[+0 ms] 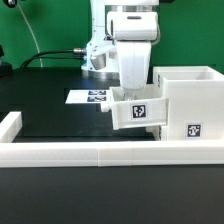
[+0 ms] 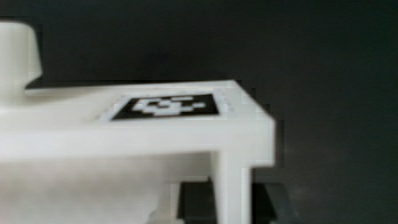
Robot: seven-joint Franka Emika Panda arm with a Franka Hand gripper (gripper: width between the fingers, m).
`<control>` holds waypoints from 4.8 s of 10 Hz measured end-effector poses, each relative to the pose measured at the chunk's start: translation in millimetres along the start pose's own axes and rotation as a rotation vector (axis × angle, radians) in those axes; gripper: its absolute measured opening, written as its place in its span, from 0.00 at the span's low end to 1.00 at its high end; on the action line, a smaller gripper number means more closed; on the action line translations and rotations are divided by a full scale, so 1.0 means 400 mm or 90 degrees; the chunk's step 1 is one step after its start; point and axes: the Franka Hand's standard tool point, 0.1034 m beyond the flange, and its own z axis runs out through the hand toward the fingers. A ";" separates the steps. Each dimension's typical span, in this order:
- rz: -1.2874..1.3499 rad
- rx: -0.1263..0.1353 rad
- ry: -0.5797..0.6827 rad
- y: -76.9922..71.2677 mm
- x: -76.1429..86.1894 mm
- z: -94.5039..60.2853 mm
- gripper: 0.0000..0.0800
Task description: Assemble drawer
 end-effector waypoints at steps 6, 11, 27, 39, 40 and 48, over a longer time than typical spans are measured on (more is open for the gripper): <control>0.007 0.000 0.000 0.011 0.025 -0.003 0.05; 0.020 -0.003 0.001 0.008 0.035 -0.001 0.05; 0.001 0.013 -0.010 0.016 0.033 -0.003 0.29; -0.017 0.017 -0.021 0.032 -0.130 -0.113 0.81; -0.007 0.017 -0.023 0.030 -0.135 -0.112 0.81; 0.015 0.046 0.155 0.024 -0.184 0.006 0.81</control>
Offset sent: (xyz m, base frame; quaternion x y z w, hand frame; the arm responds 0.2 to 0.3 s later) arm 0.0137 0.0109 -0.0025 0.0135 -0.0226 -0.0096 0.9996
